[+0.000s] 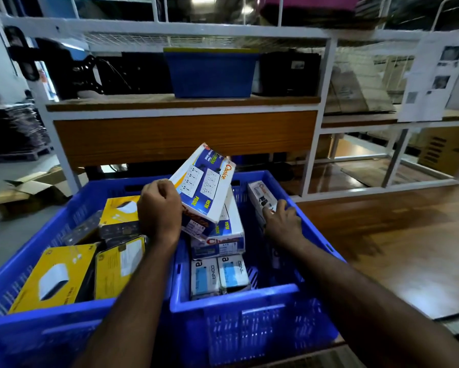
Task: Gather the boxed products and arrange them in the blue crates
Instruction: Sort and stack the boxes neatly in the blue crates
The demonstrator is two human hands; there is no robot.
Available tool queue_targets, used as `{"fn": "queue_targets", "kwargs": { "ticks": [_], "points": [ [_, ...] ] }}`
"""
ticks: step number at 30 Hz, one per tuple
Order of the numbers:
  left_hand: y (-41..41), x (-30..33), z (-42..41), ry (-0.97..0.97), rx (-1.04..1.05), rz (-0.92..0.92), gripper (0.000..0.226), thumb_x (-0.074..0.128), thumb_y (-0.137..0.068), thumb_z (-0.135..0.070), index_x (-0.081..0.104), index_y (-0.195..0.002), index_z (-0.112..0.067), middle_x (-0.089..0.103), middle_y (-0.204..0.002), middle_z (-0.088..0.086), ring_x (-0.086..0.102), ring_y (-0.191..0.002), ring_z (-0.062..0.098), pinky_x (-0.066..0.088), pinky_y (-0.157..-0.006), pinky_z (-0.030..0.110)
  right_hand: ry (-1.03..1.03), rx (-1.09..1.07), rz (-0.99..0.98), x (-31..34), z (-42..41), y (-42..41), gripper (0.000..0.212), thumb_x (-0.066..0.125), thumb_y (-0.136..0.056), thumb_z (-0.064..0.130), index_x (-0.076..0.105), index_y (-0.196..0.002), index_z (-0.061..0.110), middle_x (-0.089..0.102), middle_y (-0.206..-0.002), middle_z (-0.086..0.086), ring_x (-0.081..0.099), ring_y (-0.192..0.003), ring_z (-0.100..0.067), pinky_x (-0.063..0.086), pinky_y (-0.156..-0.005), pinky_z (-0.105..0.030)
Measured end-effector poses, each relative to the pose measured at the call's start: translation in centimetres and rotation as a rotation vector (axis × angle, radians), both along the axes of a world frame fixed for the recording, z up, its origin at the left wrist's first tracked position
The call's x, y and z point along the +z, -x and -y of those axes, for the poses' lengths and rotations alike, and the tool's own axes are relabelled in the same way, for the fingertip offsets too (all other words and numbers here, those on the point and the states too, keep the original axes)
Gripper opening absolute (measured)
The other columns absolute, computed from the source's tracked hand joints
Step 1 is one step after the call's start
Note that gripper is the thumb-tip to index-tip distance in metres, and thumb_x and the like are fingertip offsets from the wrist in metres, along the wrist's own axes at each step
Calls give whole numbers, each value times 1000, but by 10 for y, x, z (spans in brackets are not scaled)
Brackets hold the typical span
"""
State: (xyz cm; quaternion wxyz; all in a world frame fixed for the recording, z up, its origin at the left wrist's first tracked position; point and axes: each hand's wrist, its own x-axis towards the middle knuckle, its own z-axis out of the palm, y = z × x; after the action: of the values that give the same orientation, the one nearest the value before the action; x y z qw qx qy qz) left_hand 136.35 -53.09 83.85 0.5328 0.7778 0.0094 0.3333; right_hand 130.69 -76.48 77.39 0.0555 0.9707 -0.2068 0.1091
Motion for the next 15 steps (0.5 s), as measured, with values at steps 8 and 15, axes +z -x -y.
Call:
{"fn": "queue_targets", "kwargs": {
  "ticks": [8,15],
  "points": [
    [4,-1,-2,-7,-57,51,42,35,-89,-35,67,-87,-7,68,-91,17,61,-80,33,46,-66,38,227,-143,-355,-20,8,-14,56,42,-96,33,28,-147,14,29,-139,-16,32,-122,-36,32,-100,-44],
    [28,-1,6,-313,-178,323,39,39,-91,-30,70,-102,-10,67,-103,9,60,-88,31,49,-76,42,-656,66,398,19,-7,-14,62,37,-92,61,54,-126,13,51,-126,-21,52,-115,-42,46,-94,-49]
  ]
}}
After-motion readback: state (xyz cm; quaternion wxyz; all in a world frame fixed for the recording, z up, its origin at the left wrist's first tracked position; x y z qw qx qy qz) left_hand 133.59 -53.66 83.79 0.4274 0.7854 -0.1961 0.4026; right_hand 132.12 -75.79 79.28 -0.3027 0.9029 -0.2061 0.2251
